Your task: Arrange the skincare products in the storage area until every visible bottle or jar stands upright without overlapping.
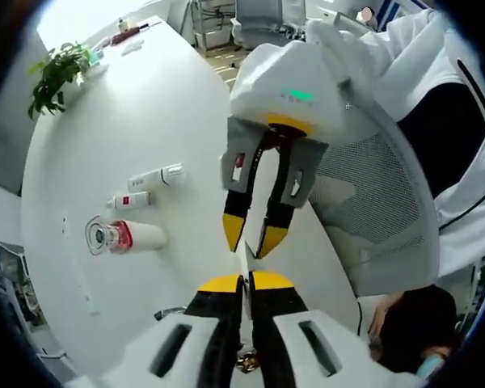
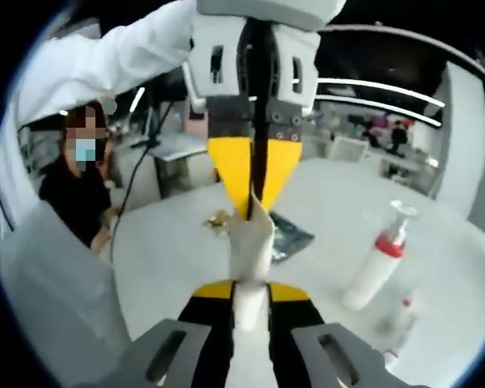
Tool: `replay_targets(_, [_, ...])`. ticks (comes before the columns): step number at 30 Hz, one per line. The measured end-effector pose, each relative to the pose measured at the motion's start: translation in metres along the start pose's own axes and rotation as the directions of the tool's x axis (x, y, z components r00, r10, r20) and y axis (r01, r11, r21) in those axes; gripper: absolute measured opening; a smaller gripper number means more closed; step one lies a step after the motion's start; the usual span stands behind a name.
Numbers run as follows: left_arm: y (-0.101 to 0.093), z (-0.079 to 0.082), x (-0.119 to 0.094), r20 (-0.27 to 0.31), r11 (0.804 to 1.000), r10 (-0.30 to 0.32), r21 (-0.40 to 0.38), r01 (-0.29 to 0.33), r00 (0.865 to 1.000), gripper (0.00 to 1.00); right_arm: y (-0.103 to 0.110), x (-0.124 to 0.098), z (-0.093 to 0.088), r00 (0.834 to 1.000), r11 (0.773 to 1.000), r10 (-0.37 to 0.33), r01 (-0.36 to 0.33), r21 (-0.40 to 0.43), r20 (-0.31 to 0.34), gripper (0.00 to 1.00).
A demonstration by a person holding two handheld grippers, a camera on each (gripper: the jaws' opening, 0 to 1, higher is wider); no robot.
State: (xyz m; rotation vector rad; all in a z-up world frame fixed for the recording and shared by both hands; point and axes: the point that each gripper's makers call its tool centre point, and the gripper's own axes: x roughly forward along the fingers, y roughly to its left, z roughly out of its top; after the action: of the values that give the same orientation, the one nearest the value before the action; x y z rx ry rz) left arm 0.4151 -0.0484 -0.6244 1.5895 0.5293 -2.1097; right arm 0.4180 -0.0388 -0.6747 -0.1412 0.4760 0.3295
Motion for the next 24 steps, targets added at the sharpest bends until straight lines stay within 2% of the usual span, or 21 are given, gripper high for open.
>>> replay_targets(4, [0.007, -0.005, -0.001, -0.013, 0.999, 0.035, 0.0, -0.035, 0.999, 0.0, -0.007, -0.002, 0.002, 0.999, 0.999, -0.035, 0.035, -0.009, 0.011, 0.03])
replay_targets(5, [0.009, -0.007, -0.001, -0.023, 0.999, 0.041, -0.004, -0.041, 0.999, 0.0, -0.009, -0.003, 0.002, 0.999, 0.999, -0.038, 0.037, 0.008, 0.013, 0.0])
replay_targets(6, [0.01, -0.009, -0.002, -0.02, 0.999, 0.04, -0.011, -0.04, 0.999, 0.0, -0.011, -0.001, 0.006, 0.998, 0.997, -0.049, 0.046, 0.067, 0.041, 0.0])
replay_targets(7, [0.01, -0.009, -0.002, -0.012, 0.999, 0.028, -0.021, -0.028, 1.0, 0.0, -0.012, -0.001, 0.001, 0.999, 0.993, -0.044, 0.042, 0.107, 0.018, 0.0])
replay_targets(8, [0.01, -0.01, -0.002, -0.008, 0.999, 0.026, -0.026, -0.026, 1.0, 0.0, -0.011, 0.002, -0.002, 0.999, 0.989, -0.036, 0.034, 0.141, 0.007, 0.01])
replay_targets(9, [0.009, -0.01, -0.002, -0.004, 0.999, 0.026, -0.034, -0.026, 1.0, 0.0, -0.011, 0.004, -0.006, 1.0, 0.987, -0.032, 0.031, 0.158, 0.0, 0.09])
replay_targets(10, [0.009, -0.011, -0.002, 0.0, 0.999, 0.028, -0.035, -0.028, 1.0, 0.0, -0.006, 0.007, -0.017, 0.998, 0.982, -0.009, 0.019, 0.187, -0.054, 0.16])
replay_targets(11, [0.01, -0.011, -0.002, 0.001, 0.999, 0.029, -0.04, -0.029, 1.0, 0.0, -0.006, 0.008, -0.021, 0.997, 0.983, -0.012, 0.026, 0.184, -0.076, 0.18])
replay_targets(12, [0.01, -0.011, -0.002, 0.002, 0.999, 0.03, -0.042, -0.03, 1.0, 0.0, -0.01, 0.013, -0.026, 0.995, 0.991, -0.037, 0.048, 0.128, -0.094, 0.15])
replay_targets(14, [0.011, -0.011, -0.002, 0.006, 0.998, 0.033, -0.046, -0.033, 0.999, 0.0, -0.007, 0.018, -0.033, 0.99, 0.996, -0.048, 0.057, 0.068, -0.13, 0.1])
replay_targets(16, [0.01, -0.01, -0.001, 0.011, 0.999, 0.029, -0.045, -0.029, 1.0, 0.0, -0.001, 0.025, -0.036, 0.989, 0.996, -0.04, 0.052, 0.079, -0.141, 0.13])
replay_targets(19, [0.012, -0.011, -0.001, 0.014, 0.998, 0.037, -0.051, -0.036, 0.999, 0.0, 0.006, 0.032, -0.057, 0.969, 0.992, -0.016, 0.047, 0.119, -0.248, 0.14])
replay_targets(20, [0.014, -0.012, -0.001, 0.018, 0.997, 0.04, -0.06, -0.038, 0.999, 0.0, 0.007, 0.034, -0.058, 0.971, 0.993, -0.018, 0.046, 0.112, -0.24, 0.13])
replay_targets(21, [0.015, -0.012, -0.001, 0.021, 0.997, 0.041, -0.064, -0.039, 0.999, 0.0, 0.014, 0.032, -0.062, 0.963, 0.993, 0.005, 0.027, 0.116, -0.268, 0.11])
replay_targets(22, [0.016, -0.012, -0.001, 0.025, 0.997, 0.042, -0.068, -0.04, 0.999, 0.0, 0.024, 0.031, -0.063, 0.964, 0.995, 0.038, -0.011, 0.102, -0.262, 0.11])
replay_targets(23, [0.016, -0.011, -0.001, 0.029, 0.997, 0.042, -0.069, -0.04, 0.999, 0.0, 0.037, 0.03, -0.06, 0.966, 0.996, 0.084, -0.074, 0.05, -0.243, 0.1])
replay_targets(24, [0.014, -0.011, -0.001, 0.036, 0.997, 0.038, -0.068, -0.036, 0.999, 0.0, 0.043, 0.031, -0.059, 0.967, 0.995, 0.094, -0.099, -0.007, -0.235, 0.1])
